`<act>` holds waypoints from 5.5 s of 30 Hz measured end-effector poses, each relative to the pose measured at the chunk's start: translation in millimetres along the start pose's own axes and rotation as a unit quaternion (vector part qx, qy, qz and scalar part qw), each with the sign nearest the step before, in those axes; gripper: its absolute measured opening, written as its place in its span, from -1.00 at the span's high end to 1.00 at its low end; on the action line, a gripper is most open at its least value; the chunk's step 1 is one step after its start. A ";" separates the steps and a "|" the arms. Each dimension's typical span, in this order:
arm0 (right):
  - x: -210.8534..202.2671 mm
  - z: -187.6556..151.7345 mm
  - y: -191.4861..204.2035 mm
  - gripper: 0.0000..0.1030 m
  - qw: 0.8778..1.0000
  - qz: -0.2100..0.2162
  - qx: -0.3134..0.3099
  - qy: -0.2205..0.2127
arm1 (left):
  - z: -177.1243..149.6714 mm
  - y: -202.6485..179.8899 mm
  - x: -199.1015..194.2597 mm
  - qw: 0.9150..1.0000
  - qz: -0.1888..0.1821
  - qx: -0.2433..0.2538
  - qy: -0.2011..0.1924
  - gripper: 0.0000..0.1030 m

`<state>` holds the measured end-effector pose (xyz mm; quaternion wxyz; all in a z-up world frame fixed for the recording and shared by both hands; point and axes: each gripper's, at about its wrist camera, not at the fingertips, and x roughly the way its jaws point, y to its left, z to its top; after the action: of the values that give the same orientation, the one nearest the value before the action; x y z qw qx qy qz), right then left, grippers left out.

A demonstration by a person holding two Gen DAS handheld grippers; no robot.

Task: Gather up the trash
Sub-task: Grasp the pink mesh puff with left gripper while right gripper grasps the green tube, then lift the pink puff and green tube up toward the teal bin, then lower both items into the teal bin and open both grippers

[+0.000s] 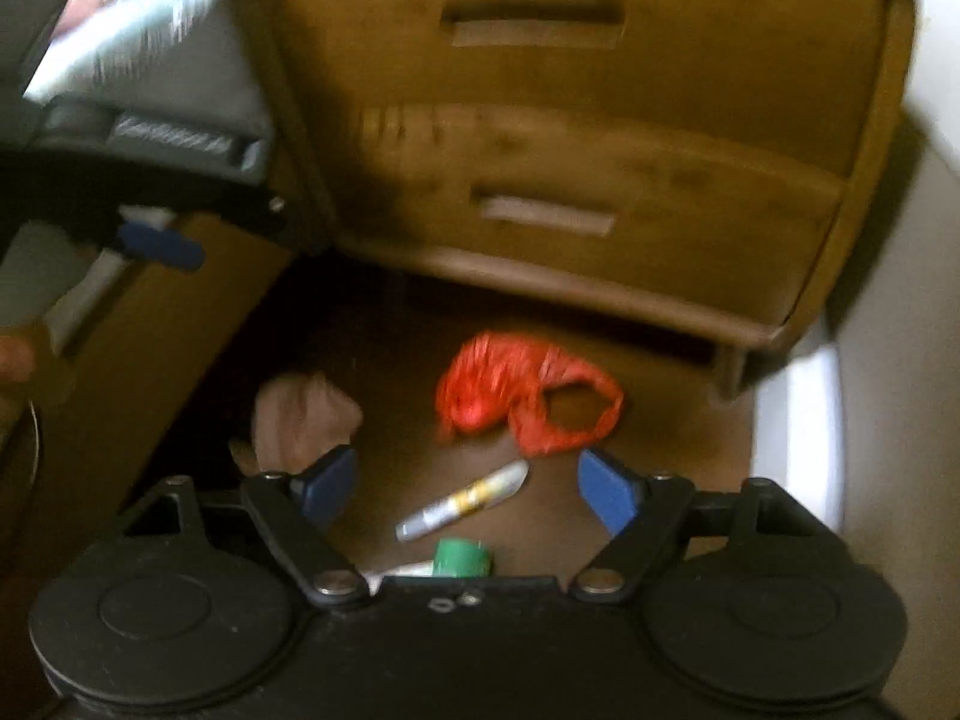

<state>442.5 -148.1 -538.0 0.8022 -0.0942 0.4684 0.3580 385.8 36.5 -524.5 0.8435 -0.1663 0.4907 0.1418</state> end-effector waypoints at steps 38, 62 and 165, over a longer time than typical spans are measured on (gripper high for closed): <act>185.9 -97.0 32.1 0.17 0.962 -0.010 -0.001 0.273 | -68.6 121.3 218.5 0.967 0.118 -0.026 0.224 0.34; -21.5 11.1 7.0 1.00 0.972 -0.041 0.184 0.138 | -5.9 44.0 -10.9 0.983 0.097 -0.041 0.147 0.61; -235.0 519.0 -14.6 0.07 0.982 -0.139 0.122 -0.028 | 505.7 -120.0 -260.5 0.988 -0.093 0.115 0.040 0.61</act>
<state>735.6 -20.4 -66.2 0.8623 -0.0503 0.4684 0.1857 704.2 120.4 -45.4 0.8464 -0.1185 0.5192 -0.0009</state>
